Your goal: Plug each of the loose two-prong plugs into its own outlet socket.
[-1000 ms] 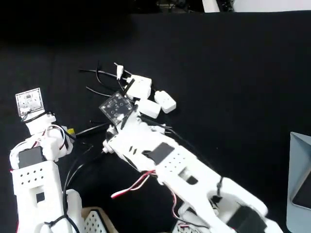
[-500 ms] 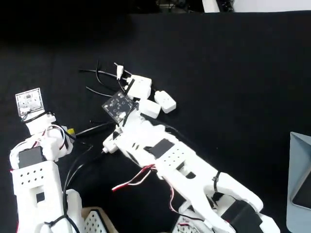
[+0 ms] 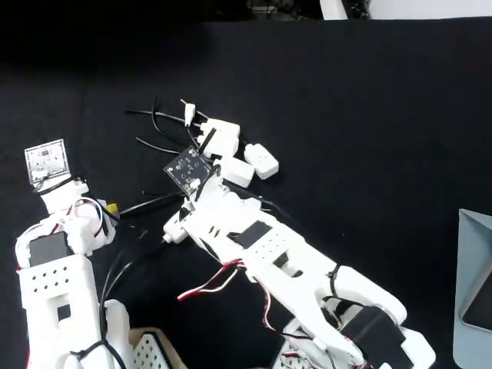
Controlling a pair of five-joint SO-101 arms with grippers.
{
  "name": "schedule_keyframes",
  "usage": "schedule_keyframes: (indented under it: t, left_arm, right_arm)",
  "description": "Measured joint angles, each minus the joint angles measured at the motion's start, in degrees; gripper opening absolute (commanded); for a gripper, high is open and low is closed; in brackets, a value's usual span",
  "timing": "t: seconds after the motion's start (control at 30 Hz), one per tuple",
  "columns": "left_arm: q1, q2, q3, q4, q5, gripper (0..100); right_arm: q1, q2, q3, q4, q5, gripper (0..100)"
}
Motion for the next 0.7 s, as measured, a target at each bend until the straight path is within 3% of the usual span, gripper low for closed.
schedule_keyframes:
  t: [0.4,0.7]
  left_arm:
    - [0.0,0.0,0.0,0.0,0.0,23]
    - [0.0,0.0,0.0,0.0,0.0,23]
  right_arm:
    - [-0.79,0.09,-0.18,2.55,0.44,1.1]
    - [-1.67,4.75,-3.43,6.07,9.67,1.1]
